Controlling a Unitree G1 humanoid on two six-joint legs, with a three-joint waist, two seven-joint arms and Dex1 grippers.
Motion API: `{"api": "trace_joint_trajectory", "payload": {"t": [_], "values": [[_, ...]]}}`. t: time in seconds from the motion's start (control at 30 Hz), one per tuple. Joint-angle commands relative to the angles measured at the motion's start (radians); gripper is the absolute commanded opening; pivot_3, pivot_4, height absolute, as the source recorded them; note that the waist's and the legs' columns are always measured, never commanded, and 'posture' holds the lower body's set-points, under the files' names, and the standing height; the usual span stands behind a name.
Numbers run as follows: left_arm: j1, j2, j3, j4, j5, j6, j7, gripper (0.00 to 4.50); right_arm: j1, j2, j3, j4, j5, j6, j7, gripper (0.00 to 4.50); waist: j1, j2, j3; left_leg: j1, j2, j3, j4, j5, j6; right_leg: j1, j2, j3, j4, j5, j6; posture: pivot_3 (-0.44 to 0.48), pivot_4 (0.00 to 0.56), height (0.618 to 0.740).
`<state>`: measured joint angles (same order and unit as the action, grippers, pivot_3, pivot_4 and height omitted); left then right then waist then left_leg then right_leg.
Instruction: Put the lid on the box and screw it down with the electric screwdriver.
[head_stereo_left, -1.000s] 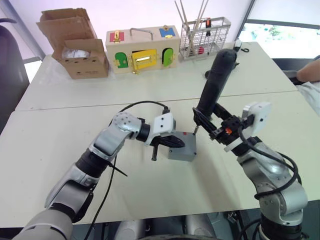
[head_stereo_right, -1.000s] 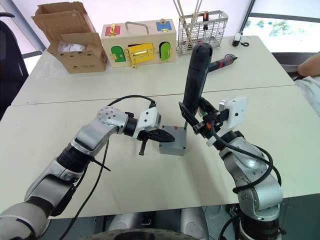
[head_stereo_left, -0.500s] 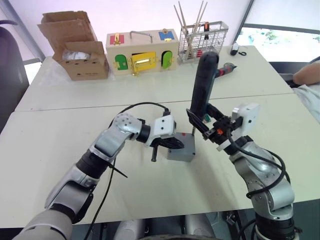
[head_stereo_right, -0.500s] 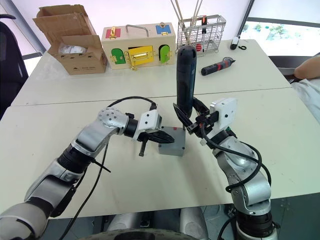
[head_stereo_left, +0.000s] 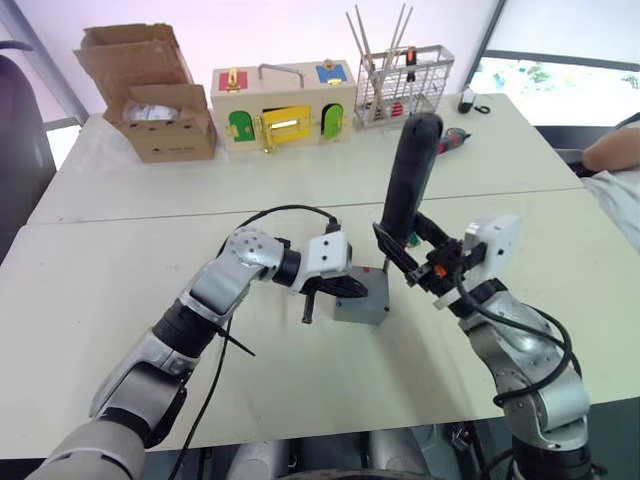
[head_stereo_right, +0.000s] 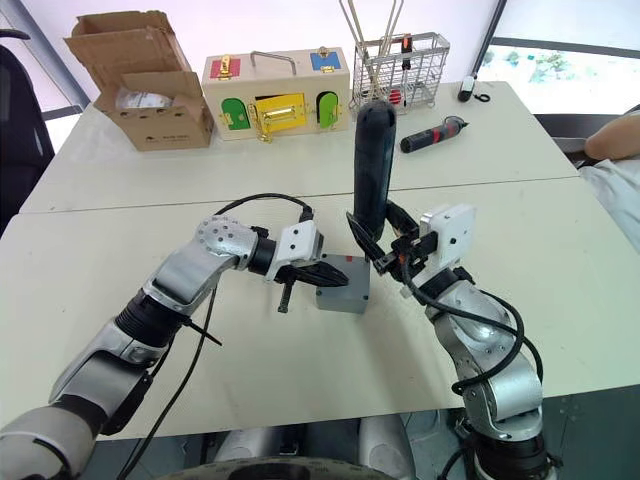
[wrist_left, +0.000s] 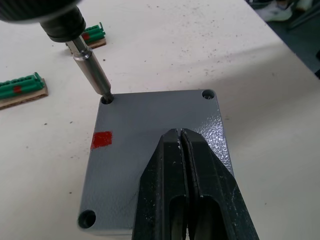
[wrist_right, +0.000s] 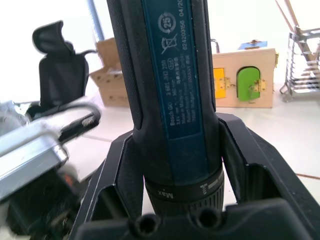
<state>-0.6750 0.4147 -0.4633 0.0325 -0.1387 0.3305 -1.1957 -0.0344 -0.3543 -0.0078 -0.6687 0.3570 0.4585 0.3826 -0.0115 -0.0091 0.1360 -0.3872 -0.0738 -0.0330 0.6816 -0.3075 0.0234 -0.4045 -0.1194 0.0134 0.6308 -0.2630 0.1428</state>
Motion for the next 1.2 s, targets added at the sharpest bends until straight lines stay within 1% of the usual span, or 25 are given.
{"api": "trace_joint_trajectory", "payload": {"t": [0.03, 0.13, 0.2, 0.27, 0.53, 0.77, 0.97, 1.2], "values": [[0.002, 0.016, -0.021, 0.016, 0.037, -0.004, -0.004, 0.00, 0.063, -0.018, 0.043, 0.066, 0.014, 0.060, 0.034, 1.82, 0.000, -0.002, -0.002, 0.001, 0.000, 0.000, 0.000, 0.000, 0.000, 0.001, 0.000, 0.000, 0.000, 0.000, 0.000, 0.000, 0.150, 0.737], [0.003, 0.016, -0.022, 0.014, 0.043, -0.013, -0.005, 0.00, 0.062, -0.031, 0.050, 0.079, 0.010, 0.083, 0.031, 1.82, 0.002, -0.003, -0.003, 0.005, 0.000, -0.001, 0.000, -0.003, 0.004, 0.005, 0.000, 0.000, -0.001, 0.000, 0.000, 0.000, 0.150, 0.737], [0.002, 0.013, -0.017, 0.008, 0.038, -0.007, -0.005, 0.00, 0.057, -0.037, 0.055, 0.084, 0.005, 0.094, 0.025, 1.82, 0.002, -0.003, -0.003, 0.011, 0.000, -0.001, -0.002, -0.004, 0.007, 0.010, 0.000, 0.000, -0.003, 0.000, 0.000, 0.000, 0.150, 0.737], [0.000, 0.011, -0.014, -0.001, 0.034, 0.002, -0.007, 0.00, 0.057, -0.035, 0.060, 0.088, 0.005, 0.099, 0.022, 1.82, 0.002, -0.003, -0.003, 0.014, 0.000, -0.001, -0.002, -0.006, 0.007, 0.012, 0.000, 0.000, -0.004, 0.000, 0.000, 0.000, 0.150, 0.737], [0.003, 0.010, -0.014, -0.005, 0.034, 0.006, -0.006, 0.00, 0.070, -0.030, 0.068, 0.105, -0.001, 0.105, 0.017, 1.82, 0.003, -0.004, -0.004, 0.014, 0.000, -0.002, -0.002, -0.006, 0.007, 0.011, 0.000, 0.001, -0.004, 0.000, 0.000, 0.000, 0.150, 0.737], [0.004, 0.012, -0.015, -0.002, 0.035, 0.005, -0.008, 0.00, 0.051, -0.025, 0.075, 0.114, -0.001, 0.133, 0.000, 1.82, 0.003, -0.005, -0.005, 0.014, 0.000, -0.002, -0.002, -0.006, 0.007, 0.011, 0.000, 0.001, -0.005, 0.000, 0.000, 0.000, 0.150, 0.737], [0.003, 0.013, -0.014, -0.001, 0.035, 0.007, -0.009, 0.00, 0.067, -0.021, 0.077, 0.130, 0.001, 0.146, -0.009, 1.82, 0.003, -0.005, -0.006, 0.014, 0.000, -0.003, -0.004, -0.006, 0.007, 0.013, 0.000, 0.001, -0.012, 0.000, 0.000, 0.000, 0.150, 0.737], [0.002, 0.014, -0.015, 0.001, 0.037, 0.004, -0.009, 0.00, 0.073, 0.000, 0.067, 0.154, 0.008, 0.142, -0.026, 1.82, 0.004, -0.007, -0.008, 0.014, 0.000, -0.003, -0.005, -0.007, 0.007, 0.014, 0.000, 0.001, -0.014, 0.000, 0.000, 0.000, 0.150, 0.737]]}}
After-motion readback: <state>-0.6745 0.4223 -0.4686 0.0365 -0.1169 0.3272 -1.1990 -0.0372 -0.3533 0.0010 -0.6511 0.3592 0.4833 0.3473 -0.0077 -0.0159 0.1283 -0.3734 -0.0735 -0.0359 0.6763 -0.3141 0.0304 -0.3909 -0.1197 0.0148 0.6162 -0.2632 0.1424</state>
